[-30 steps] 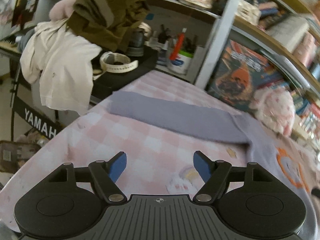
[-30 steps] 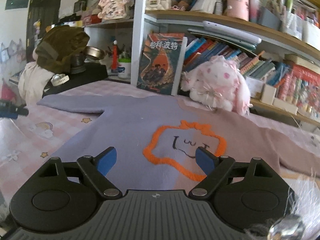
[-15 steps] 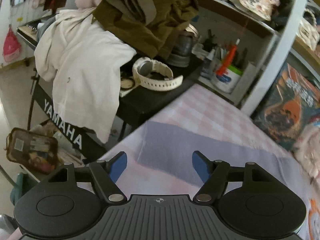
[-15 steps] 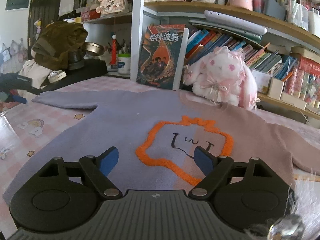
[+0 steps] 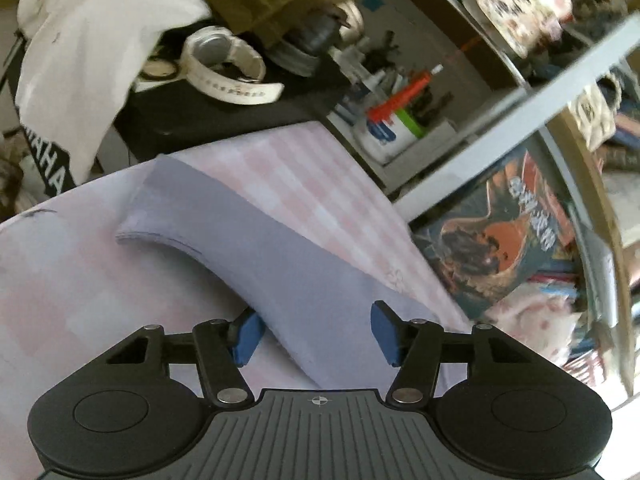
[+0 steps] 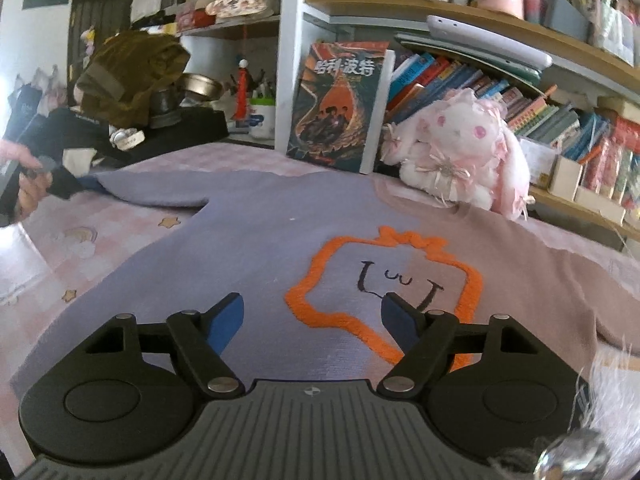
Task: Fold clothes
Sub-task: 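Lift the sleeve with the left gripper and fold it across the sweater body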
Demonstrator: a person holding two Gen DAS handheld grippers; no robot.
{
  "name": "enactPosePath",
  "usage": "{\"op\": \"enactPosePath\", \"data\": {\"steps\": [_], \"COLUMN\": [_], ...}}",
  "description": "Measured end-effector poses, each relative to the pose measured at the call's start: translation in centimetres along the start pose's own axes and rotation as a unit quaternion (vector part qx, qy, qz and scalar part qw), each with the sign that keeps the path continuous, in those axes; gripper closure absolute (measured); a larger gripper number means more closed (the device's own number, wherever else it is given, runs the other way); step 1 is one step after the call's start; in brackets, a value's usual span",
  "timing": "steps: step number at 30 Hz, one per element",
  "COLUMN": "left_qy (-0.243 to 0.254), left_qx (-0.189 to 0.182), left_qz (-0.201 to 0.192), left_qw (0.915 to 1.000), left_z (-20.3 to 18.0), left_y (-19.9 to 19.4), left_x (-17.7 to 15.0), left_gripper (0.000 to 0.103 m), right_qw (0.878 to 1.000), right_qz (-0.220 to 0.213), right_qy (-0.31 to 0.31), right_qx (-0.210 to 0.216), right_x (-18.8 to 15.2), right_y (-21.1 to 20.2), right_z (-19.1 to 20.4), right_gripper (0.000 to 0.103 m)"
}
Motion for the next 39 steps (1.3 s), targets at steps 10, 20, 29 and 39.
{"op": "enactPosePath", "data": {"steps": [10, 20, 29, 39], "left_qy": [-0.024, 0.068, 0.175, 0.245], "left_qx": [0.071, 0.035, -0.114, -0.192], "left_qz": [-0.044, -0.066, -0.066, -0.021], "left_qw": [0.9962, 0.9948, 0.9758, 0.9500], "left_z": [2.8, -3.1, -19.4, -33.4], "left_y": [0.2, -1.4, -4.0, -0.5], "left_x": [2.0, 2.2, -1.1, -9.7], "left_gripper": [0.092, 0.099, 0.099, 0.099], "right_qw": [1.000, 0.998, 0.996, 0.997], "right_qz": [-0.019, 0.004, 0.038, 0.033], "right_qy": [0.013, 0.017, 0.035, 0.049], "right_qx": [-0.001, -0.058, -0.066, -0.048], "right_x": [0.2, -2.4, -6.2, -6.9], "right_y": [-1.2, -5.7, -8.1, -8.8], "right_z": [-1.3, -5.8, -6.3, -6.7], "right_gripper": [0.029, 0.029, 0.035, 0.033]}}
Point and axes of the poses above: each gripper's, at about its wrist camera, not at the fingertips, and y roughly the way its jaws point, z to its left, x to its top, the point moved 8 cm from there along y, roughly the way its jaws point, and after that the axes turned 3 degrees about -z, right-handed, at the moved point
